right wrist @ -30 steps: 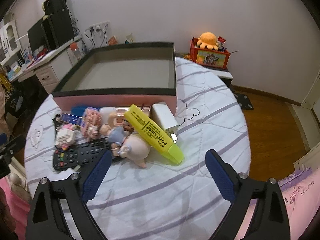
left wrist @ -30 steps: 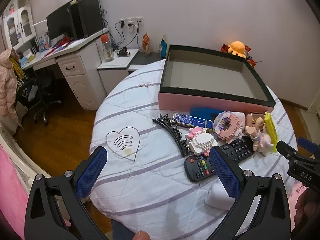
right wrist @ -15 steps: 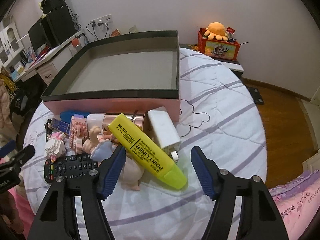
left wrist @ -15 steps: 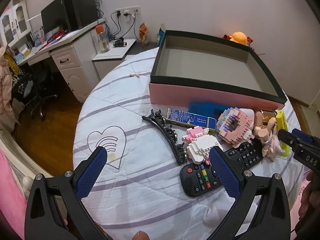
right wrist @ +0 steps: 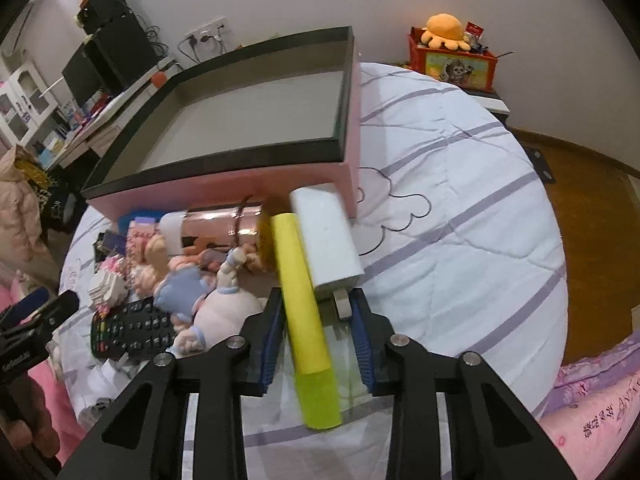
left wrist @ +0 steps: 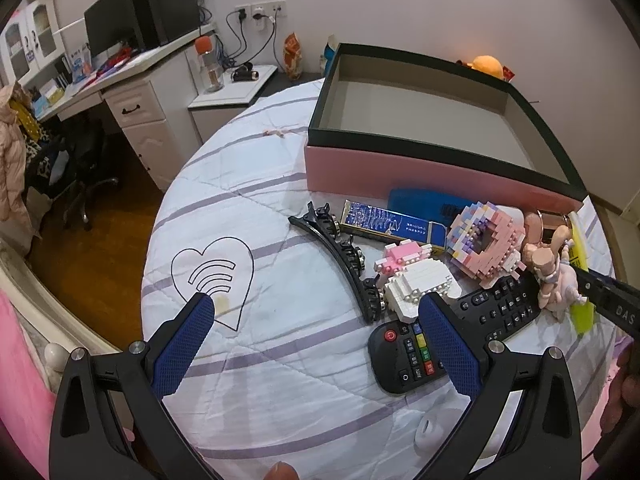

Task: Organize rigid objects
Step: 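Grasp the yellow highlighter with the right tool while the left tool approaches the white block figure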

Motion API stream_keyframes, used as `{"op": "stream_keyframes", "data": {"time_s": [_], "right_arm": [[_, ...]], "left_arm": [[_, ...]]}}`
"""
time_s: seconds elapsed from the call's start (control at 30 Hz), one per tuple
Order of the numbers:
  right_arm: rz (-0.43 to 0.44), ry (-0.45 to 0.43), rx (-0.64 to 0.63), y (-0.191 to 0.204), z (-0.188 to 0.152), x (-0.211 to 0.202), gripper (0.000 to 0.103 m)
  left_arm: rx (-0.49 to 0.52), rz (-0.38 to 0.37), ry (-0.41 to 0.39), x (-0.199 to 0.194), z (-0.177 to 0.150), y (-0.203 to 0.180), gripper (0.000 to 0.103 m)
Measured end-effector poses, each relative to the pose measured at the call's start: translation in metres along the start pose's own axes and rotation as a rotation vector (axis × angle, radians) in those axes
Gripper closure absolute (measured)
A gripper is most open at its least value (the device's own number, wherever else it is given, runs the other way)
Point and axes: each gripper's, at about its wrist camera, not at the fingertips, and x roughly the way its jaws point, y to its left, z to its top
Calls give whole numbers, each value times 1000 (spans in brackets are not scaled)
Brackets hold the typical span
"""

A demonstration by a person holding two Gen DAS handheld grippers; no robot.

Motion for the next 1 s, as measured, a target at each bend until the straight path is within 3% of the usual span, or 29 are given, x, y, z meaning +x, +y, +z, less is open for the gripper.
{"op": "stream_keyframes", "data": {"time_s": [0.33, 0.63, 1.0], "right_arm": [[29, -30, -2, 6, -11, -16, 89], [31, -41, -8, 13, -16, -26, 89], [15, 8, 14, 8, -19, -4, 89]], "left_arm": [[-44, -35, 33, 16, -2, 8, 0], [-28, -108, 31, 11, 0, -3, 0], [-7, -93, 54, 38, 7, -28, 1]]}}
